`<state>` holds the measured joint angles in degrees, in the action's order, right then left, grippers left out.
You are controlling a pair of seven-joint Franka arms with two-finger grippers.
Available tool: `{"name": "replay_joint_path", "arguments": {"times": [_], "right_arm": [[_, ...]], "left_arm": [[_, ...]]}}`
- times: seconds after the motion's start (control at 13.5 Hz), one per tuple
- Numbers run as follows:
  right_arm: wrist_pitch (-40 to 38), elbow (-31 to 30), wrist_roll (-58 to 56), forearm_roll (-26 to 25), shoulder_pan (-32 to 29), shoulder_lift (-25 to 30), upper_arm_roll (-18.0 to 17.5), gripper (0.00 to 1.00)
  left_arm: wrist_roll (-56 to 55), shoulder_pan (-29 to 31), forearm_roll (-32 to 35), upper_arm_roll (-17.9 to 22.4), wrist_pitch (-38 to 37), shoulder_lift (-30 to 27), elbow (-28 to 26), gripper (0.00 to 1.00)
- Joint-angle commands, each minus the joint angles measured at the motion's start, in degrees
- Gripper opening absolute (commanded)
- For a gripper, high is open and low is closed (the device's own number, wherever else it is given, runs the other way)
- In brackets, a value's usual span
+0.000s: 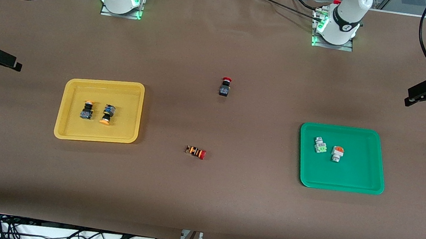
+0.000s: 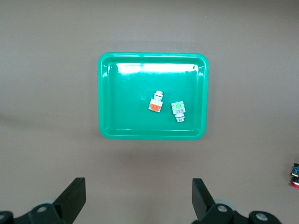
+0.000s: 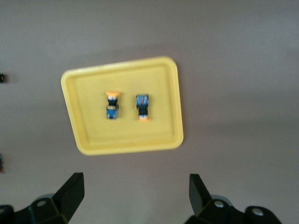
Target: Place green and yellow buttons in trays
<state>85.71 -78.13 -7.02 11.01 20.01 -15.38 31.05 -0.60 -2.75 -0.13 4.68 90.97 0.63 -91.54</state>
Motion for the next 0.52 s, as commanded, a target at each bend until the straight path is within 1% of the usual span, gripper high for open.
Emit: {"name": "replay_joint_path", "arguments": {"times": [0.0, 0.22, 0.44], "right_arm": [[4.4, 2.8, 0.3, -1.7, 0.4, -2.4, -0.5, 0.99], [5.3, 4.8, 0.3, -2.2, 1.0, -4.5, -0.5, 0.99], [4.8, 5.4, 0.3, -2.6, 1.2, -4.9, -0.5, 0.99]], "left_arm": [[1.3, -0.8, 0.8, 0.6, -0.5, 0.2, 0.5, 1.00], [1.0, -0.9, 0.9, -0.2, -0.8, 0.2, 0.4, 1.00], [1.0, -0.8, 0.8, -0.1, -0.7, 0.2, 0.5, 1.00]]}}
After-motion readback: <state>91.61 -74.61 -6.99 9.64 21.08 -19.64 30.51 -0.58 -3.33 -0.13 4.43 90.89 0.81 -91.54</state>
